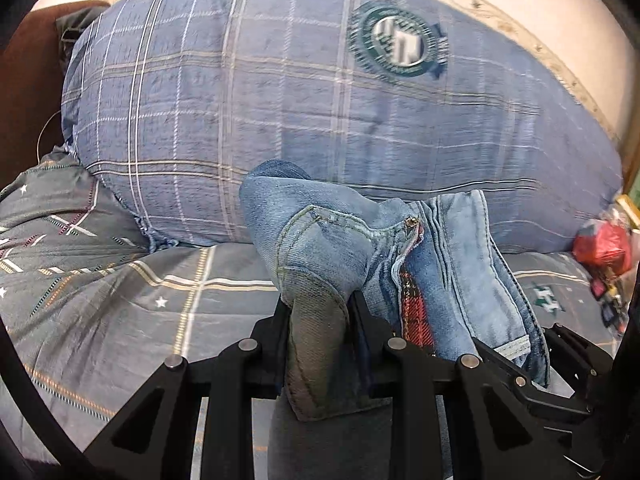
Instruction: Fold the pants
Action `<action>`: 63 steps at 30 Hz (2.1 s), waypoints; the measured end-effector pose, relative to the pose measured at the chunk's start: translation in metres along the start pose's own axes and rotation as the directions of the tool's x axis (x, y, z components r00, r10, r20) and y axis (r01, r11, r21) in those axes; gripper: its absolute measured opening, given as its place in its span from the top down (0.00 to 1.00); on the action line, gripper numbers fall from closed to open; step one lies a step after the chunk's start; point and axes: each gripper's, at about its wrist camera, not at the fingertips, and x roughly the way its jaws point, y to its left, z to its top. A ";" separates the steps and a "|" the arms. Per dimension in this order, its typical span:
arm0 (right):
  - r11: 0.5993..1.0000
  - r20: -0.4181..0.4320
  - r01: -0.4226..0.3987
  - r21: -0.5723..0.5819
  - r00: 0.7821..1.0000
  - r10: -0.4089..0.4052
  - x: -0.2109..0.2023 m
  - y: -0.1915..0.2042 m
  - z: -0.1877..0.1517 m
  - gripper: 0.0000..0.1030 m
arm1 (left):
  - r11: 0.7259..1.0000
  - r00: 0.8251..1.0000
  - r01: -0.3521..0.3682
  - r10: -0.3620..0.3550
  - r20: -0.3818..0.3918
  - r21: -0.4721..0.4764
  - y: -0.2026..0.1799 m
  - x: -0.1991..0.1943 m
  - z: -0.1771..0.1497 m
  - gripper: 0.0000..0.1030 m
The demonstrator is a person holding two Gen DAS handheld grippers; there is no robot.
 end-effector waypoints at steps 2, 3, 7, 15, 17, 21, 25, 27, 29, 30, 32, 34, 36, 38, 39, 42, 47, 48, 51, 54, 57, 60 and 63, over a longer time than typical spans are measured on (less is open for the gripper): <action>1.000 -0.013 -0.013 0.000 1.000 0.013 0.021 0.002 0.001 0.55 | 1.000 1.000 -0.011 0.011 -0.017 -0.009 0.011 0.017 0.001 0.72; 1.000 -0.021 -0.019 0.002 1.000 0.019 0.030 0.001 0.000 0.55 | 1.000 1.000 -0.014 0.014 -0.026 -0.014 0.015 0.024 0.000 0.72; 0.999 -0.077 -0.036 0.023 0.996 0.038 0.072 -0.002 -0.007 0.55 | 0.999 0.997 -0.017 0.014 -0.069 -0.041 0.030 0.057 -0.010 0.72; 0.991 -0.145 -0.052 0.121 0.987 0.070 0.107 -0.032 -0.038 0.38 | 0.991 0.996 -0.001 -0.010 -0.085 -0.136 0.060 0.085 -0.044 0.53; 0.986 -0.150 -0.068 0.152 0.985 0.091 0.109 -0.042 -0.040 0.31 | 0.989 0.998 -0.002 -0.007 -0.063 -0.147 0.064 0.074 -0.048 0.48; 0.986 -0.118 -0.063 0.158 0.990 0.082 0.094 -0.049 -0.035 0.28 | 0.991 1.000 -0.023 0.024 0.010 -0.130 0.061 0.044 -0.055 0.32; 0.996 -0.021 0.002 0.086 1.000 0.000 0.059 -0.034 -0.018 0.24 | 0.996 1.000 0.003 0.000 0.027 -0.094 0.052 0.028 -0.063 0.28; 0.998 0.004 -0.006 0.059 1.000 0.005 0.050 -0.023 -0.013 0.22 | 0.997 0.999 0.022 -0.019 0.031 -0.079 0.045 0.026 -0.064 0.27; 0.999 -0.016 -0.006 0.035 1.000 0.007 0.052 -0.015 -0.013 0.22 | 0.997 0.999 0.040 -0.039 0.021 -0.068 0.038 0.034 -0.063 0.27; 1.000 -0.054 0.014 0.017 0.998 -0.013 0.062 -0.010 -0.017 0.22 | 0.997 0.999 0.046 -0.045 0.019 -0.063 0.035 0.036 -0.064 0.27; 0.998 -0.169 0.070 -0.006 0.983 -0.070 0.086 -0.012 -0.030 0.17 | 0.998 0.999 0.043 -0.043 0.005 -0.055 0.029 0.043 -0.067 0.27; 0.993 -0.249 -0.003 0.121 0.968 0.033 0.106 -0.027 -0.044 0.17 | 0.999 0.999 0.033 -0.032 0.008 -0.035 0.025 0.044 -0.070 0.27; 0.981 -0.222 -0.008 0.193 0.974 0.052 0.095 -0.035 -0.042 0.16 | 1.000 1.000 0.019 -0.019 0.016 -0.017 0.022 0.040 -0.072 0.27; 0.989 -0.177 0.023 0.149 0.984 0.004 0.077 -0.028 -0.037 0.16 | 1.000 0.999 0.009 -0.008 0.032 -0.028 0.022 0.031 -0.073 0.27; 0.993 -0.176 0.033 0.112 0.984 -0.013 0.069 -0.023 -0.035 0.16 | 0.999 0.999 0.007 -0.005 0.040 -0.037 0.023 0.027 -0.074 0.27; 0.996 -0.163 0.042 0.074 0.986 -0.030 0.052 -0.017 -0.033 0.16 | 0.998 0.998 -0.019 0.023 0.066 -0.057 0.023 0.010 -0.075 0.27; 0.997 -0.124 0.051 0.066 0.991 -0.042 0.019 -0.011 -0.038 0.05 | 0.996 0.989 -0.081 0.083 0.123 -0.024 0.012 -0.031 -0.081 0.23; 0.997 -0.119 0.049 0.065 0.992 -0.041 0.010 -0.009 -0.040 0.05 | 0.996 0.987 -0.090 0.092 0.132 -0.016 0.009 -0.039 -0.082 0.23; 0.997 -0.104 0.044 0.061 0.994 -0.038 -0.010 -0.003 -0.043 0.05 | 0.992 0.982 -0.127 0.124 0.144 0.012 0.000 -0.064 -0.089 0.21; 0.998 -0.086 0.038 0.048 0.996 -0.033 -0.028 0.008 -0.046 0.05 | 0.988 0.979 -0.150 0.143 0.148 0.040 -0.007 -0.084 -0.097 0.16; 0.999 -0.063 0.040 0.037 0.997 -0.038 -0.048 0.017 -0.052 0.04 | 0.987 0.979 -0.152 0.143 0.144 0.048 -0.010 -0.099 -0.105 0.16; 0.998 -0.045 0.045 0.035 0.998 -0.043 -0.066 0.023 -0.057 0.03 | 0.988 0.982 -0.148 0.142 0.126 0.043 -0.010 -0.109 -0.111 0.15; 0.998 -0.028 0.049 0.028 0.998 -0.048 -0.085 0.029 -0.061 0.03 | 0.983 0.978 -0.175 0.168 0.122 0.051 -0.012 -0.119 -0.118 0.14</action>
